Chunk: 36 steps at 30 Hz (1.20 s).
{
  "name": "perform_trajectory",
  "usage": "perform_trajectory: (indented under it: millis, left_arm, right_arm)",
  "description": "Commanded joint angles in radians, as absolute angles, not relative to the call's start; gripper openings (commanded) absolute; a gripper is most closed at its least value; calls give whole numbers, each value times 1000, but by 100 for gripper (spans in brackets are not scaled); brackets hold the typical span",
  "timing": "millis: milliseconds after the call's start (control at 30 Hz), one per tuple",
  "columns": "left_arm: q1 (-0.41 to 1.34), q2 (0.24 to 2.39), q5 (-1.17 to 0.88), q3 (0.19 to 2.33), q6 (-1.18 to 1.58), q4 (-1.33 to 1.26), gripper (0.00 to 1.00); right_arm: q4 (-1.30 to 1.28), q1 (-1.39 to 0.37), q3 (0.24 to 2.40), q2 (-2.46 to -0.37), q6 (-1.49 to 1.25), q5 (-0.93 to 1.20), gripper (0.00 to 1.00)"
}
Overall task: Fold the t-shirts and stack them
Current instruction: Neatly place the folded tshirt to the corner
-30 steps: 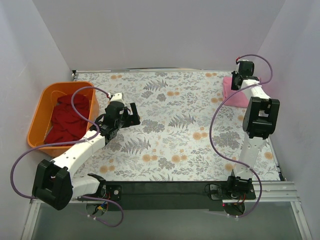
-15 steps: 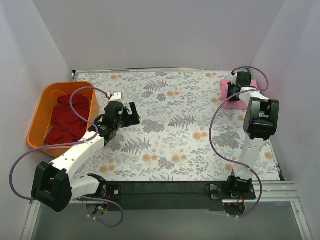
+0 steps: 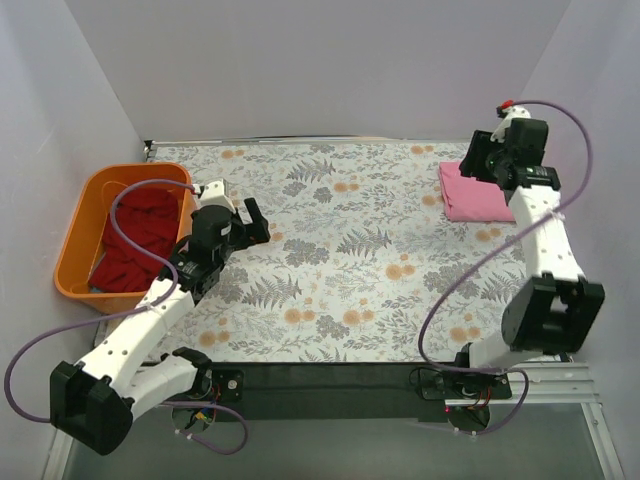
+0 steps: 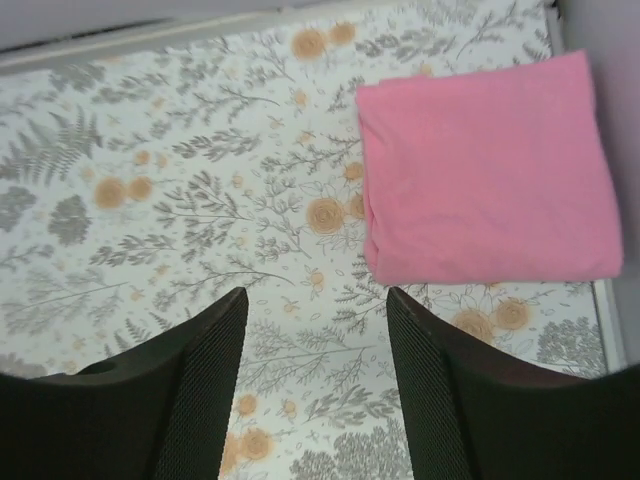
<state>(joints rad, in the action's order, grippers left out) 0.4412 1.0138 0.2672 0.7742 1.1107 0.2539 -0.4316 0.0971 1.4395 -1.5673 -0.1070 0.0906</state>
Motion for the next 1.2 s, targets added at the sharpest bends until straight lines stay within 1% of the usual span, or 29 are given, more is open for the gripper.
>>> perform_trajectory:
  millis: [0,67,167,267,333,367,433,467,500,600,733,800,1000,1167]
  left_arm:
    - [437,922,354,845,1097,331,92]
    - [437,878,373,879,1092,383,93]
    - [437,767,403,911,1065,432,93]
    - [437,654,414,933,1029,472,93]
    - [437,602,420,945,1020,511,93]
    - [439,557,423,959,1020,528,93]
    - [437,517,436,969,1031,581,93]
    - [439,484,445,976,1035,600,93]
    - [437,467,448,977,1045,616,93]
    - [437,407,459,970,1081,663,93]
    - [439,342,483,960,1143,713,93]
    - [439,322,488,953,1160,719,93]
    - [439,276,483,885,1172,722,93]
    - [437,242,494,842,1249,723,93]
  right_arm:
    - [-494,98,1362,-1323,-159,107,55]
    - [-489,98,1304,-1181,-176,100,60]
    - [-482,98,1252,-1032,-224,106,70]
    - [-489,89,1229,-918,-233,94,73]
    - [-498,42,1206,-853,-229,42,74]
    - [-503,23,1198,-833,-227,16,80]
    - [-532,-38,1178,-781,-227,-89,88]
    - [-538,-57,1169,-764,-224,-118,98]
    - [-548,-87,1143,-744,-218,-167,98]
    - [-548,-142,1094,-652,-192,-215,98]
    - [-528,-189,993,-507,-160,-287,98]
    - [-519,-201,927,-468,-156,-330,98]
    - [-424,-239,772,-365,-103,-344,98]
    - [-315,-261,635,-279,-75,-330,98]
